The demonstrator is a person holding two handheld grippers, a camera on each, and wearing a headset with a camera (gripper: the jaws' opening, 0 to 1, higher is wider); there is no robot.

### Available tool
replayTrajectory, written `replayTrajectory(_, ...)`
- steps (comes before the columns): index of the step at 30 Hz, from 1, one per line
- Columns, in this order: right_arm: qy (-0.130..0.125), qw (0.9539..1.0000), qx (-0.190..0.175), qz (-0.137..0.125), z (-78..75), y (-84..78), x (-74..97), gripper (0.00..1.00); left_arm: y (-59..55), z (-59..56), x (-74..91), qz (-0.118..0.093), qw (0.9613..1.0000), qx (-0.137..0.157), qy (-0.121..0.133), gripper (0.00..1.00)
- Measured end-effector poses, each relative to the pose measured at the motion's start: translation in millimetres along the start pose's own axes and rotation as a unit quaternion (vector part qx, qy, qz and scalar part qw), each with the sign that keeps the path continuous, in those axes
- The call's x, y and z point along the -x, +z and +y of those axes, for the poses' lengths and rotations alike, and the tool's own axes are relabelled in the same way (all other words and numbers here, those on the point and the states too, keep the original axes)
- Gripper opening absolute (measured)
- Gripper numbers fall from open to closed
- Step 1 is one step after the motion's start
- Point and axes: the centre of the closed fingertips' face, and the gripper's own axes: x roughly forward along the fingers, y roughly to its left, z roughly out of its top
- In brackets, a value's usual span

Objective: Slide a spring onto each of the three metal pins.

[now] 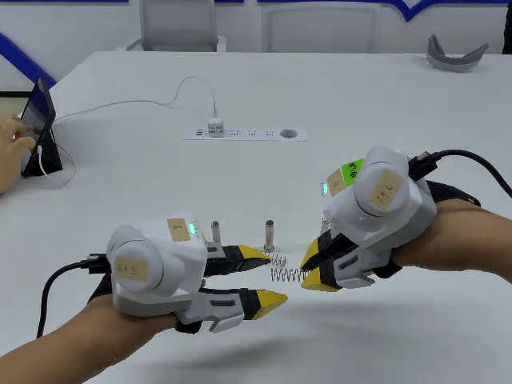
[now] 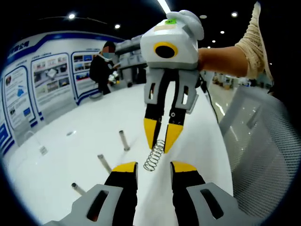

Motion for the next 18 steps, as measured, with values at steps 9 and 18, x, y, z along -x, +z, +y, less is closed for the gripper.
replayTrajectory(9, 0.010, 0.9997, 0.020, 0.004, 7.2, 3.6, 1.7, 0.12, 0.7, -5.9, -2.3, 0.000, 0.9997, -0.022, -0.007, 0.17)
replayTrajectory(18, 0.017, 0.9995, 0.025, -0.003, 11.0, 11.9, 13.6, 0.12, 0.6, -8.1, -1.9, 0.003, 0.9991, -0.041, -0.009, 0.12)
